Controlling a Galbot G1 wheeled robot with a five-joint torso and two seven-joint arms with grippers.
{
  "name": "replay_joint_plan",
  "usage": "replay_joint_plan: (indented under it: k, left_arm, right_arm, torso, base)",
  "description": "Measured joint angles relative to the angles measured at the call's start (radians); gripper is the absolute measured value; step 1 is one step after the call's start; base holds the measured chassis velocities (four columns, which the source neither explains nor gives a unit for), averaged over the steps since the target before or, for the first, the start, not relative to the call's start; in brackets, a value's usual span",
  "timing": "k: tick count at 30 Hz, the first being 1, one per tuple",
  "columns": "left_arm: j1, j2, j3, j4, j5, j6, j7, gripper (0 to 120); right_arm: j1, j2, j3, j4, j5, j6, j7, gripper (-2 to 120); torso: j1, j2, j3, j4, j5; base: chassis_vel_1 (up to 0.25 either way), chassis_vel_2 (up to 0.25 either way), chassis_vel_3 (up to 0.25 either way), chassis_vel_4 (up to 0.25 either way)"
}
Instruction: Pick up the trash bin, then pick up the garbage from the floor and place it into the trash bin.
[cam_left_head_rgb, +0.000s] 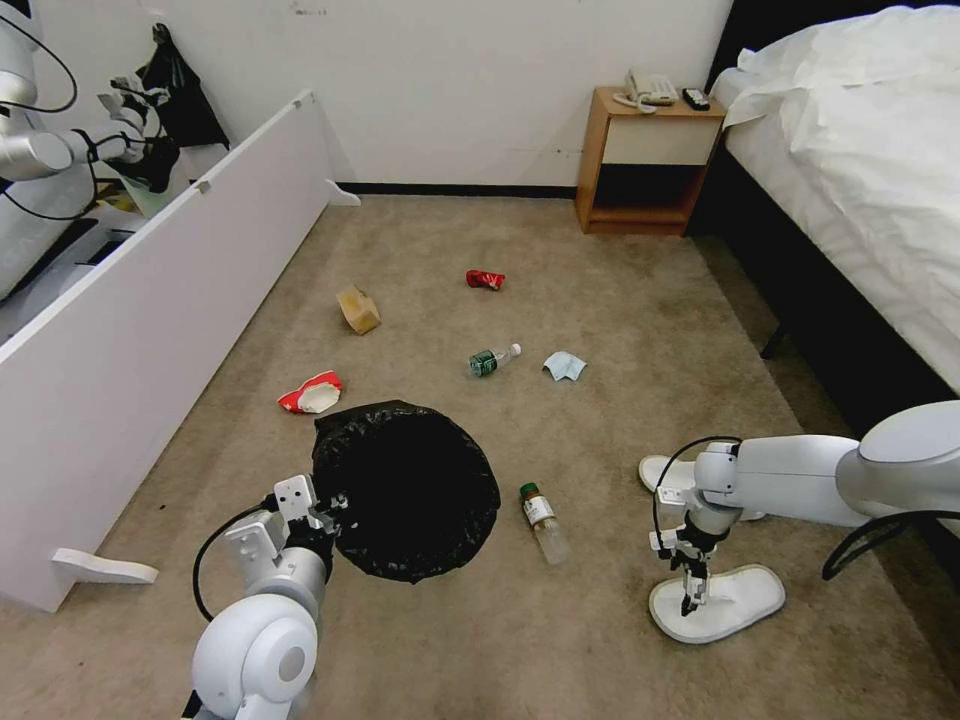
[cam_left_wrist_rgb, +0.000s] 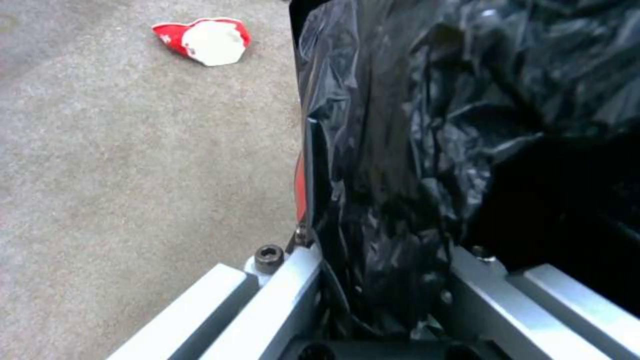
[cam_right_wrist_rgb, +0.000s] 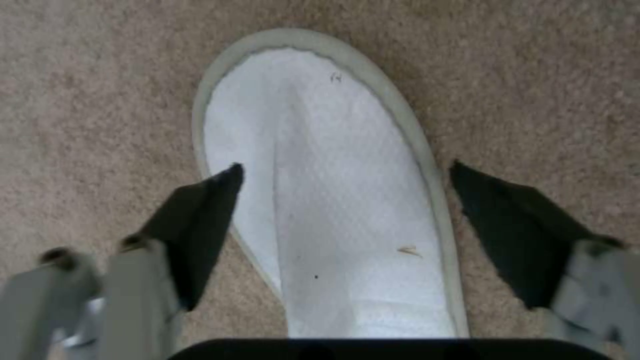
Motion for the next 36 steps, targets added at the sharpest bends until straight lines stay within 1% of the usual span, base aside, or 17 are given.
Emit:
replay_joint_plan:
  k: [1,2,4,5,7,8,9,10,11,13,14,15,16,19,20,21,36]
  left_arm:
    - [-0.001,0.001,0.0,0.0,-0.001,0.0,0.0,0]
    - [-0.001,0.001,0.0,0.0,-0.001,0.0,0.0,0]
    - [-0.003,0.003,0.0,0.001,-0.003,0.0,0.0,0]
    - [-0.003,0.003,0.0,0.001,-0.003,0.0,0.0,0]
    - [-0.006,0.006,-0.001,0.002,-0.008,0.0,0.0,0]
    - [-0.006,0.006,-0.001,0.002,-0.008,0.0,0.0,0]
    - [-0.008,0.007,-0.002,0.003,-0.01,0.0,0.0,0]
    - [-0.008,0.007,-0.002,0.003,-0.01,0.0,0.0,0]
    - [-0.009,0.008,-0.003,0.003,-0.013,0.0,0.0,0]
    - [-0.01,0.009,-0.003,0.005,-0.016,0.0,0.0,0]
    - [-0.01,0.009,-0.003,0.005,-0.016,0.0,0.0,0]
    - [-0.01,0.009,-0.003,0.006,-0.016,0.0,0.0,0]
    - [-0.01,0.009,-0.003,0.006,-0.016,0.0,0.0,0]
    - [-0.012,0.011,-0.003,0.01,-0.018,-0.001,0.001,0]
    - [-0.012,0.011,-0.003,0.01,-0.018,-0.001,0.001,0]
    - [-0.014,0.013,-0.002,0.011,-0.02,-0.002,0.001,0]
    - [-0.028,0.022,0.006,0.02,-0.031,-0.002,0.0,0]
  right_arm:
    - [0.0,-0.001,-0.002,0.002,0.0,-0.001,0.0,71]
    - [0.0,-0.001,-0.002,0.002,0.0,-0.001,0.0,71]
    - [0.0,-0.005,-0.004,0.004,0.0,-0.002,0.003,61]
    - [0.0,-0.005,-0.004,0.004,0.0,-0.002,0.003,61]
    - [0.0,-0.012,-0.006,0.001,0.001,-0.003,0.007,49]
    - [0.0,-0.012,-0.006,0.001,0.001,-0.003,0.007,49]
    - [0.0,-0.016,-0.007,-0.003,0.002,-0.003,0.007,42]
    - [0.0,-0.016,-0.007,-0.003,0.002,-0.003,0.007,42]
    - [0.0,-0.02,-0.008,-0.009,0.003,-0.003,0.007,39]
    - [0.0,-0.031,-0.013,-0.026,0.006,-0.003,0.007,26]
    - [0.0,-0.031,-0.013,-0.026,0.006,-0.003,0.007,26]
    - [0.0,-0.037,-0.018,-0.035,0.009,-0.002,0.008,21]
    - [0.0,-0.037,-0.018,-0.035,0.009,-0.002,0.008,21]
    - [-0.001,-0.046,-0.024,-0.042,0.016,0.0,0.012,4]
    - [-0.001,-0.046,-0.024,-0.042,0.016,0.0,0.012,4]
    - [-0.001,-0.046,-0.025,-0.042,0.017,0.0,0.013,0]
    - [-0.001,-0.05,-0.024,-0.058,0.03,0.008,0.028,0]
  torso:
    - [0.0,0.0,0.0,0.0,0.0]
    - [0.0,0.0,0.0,0.0,0.0]
    - [0.0,0.0,0.0,0.0,0.0]
    - [0.0,0.0,0.0,0.0,0.0]
    - [0.0,0.0,0.0,0.0,0.0]
    - [0.0,0.0,0.0,0.0,0.0]
    - [0.0,0.0,0.0,0.0,0.0]
    - [0.0,0.0,0.0,0.0,0.0]
    - [0.0,0.0,0.0,0.0,0.0]
    - [0.0,0.0,0.0,0.0,0.0]
    - [0.0,0.0,0.0,0.0,0.0]
    - [0.0,0.0,0.0,0.0001,-0.0001]
    - [0.0,0.0,0.0,0.0001,-0.0001]
    - [0.0,0.0,0.0,0.0001,0.0]
    - [0.0,0.0,0.0,0.0001,0.0]
    - [0.0,0.0,0.0,0.0001,0.0]
    - [0.0,0.0,0.0,0.0001,0.0]
  base:
    - [0.0,0.0,0.0,0.0]
    - [0.0,0.0,0.0,0.0]
    - [0.0,0.0,0.0,0.0]
    - [0.0,0.0,0.0,0.0]
    - [0.0,0.0,0.0,0.0]
    - [0.0,0.0,0.0,0.0]
    - [0.0,0.0,0.0,0.0]
    - [0.0,0.0,0.0,0.0]
    - [0.0,0.0,0.0,0.0]
    - [0.0,0.0,0.0,0.0]
    - [0.0,0.0,0.0,0.0]
    - [0.0,0.0,0.0,0.0]
    - [0.0,0.0,0.0,0.0]
    - [0.0,0.0,0.0,0.0]
    - [0.0,0.0,0.0,0.0]
    - [0.0,0.0,0.0,0.0]
    - [0.0,0.0,0.0,0.0]
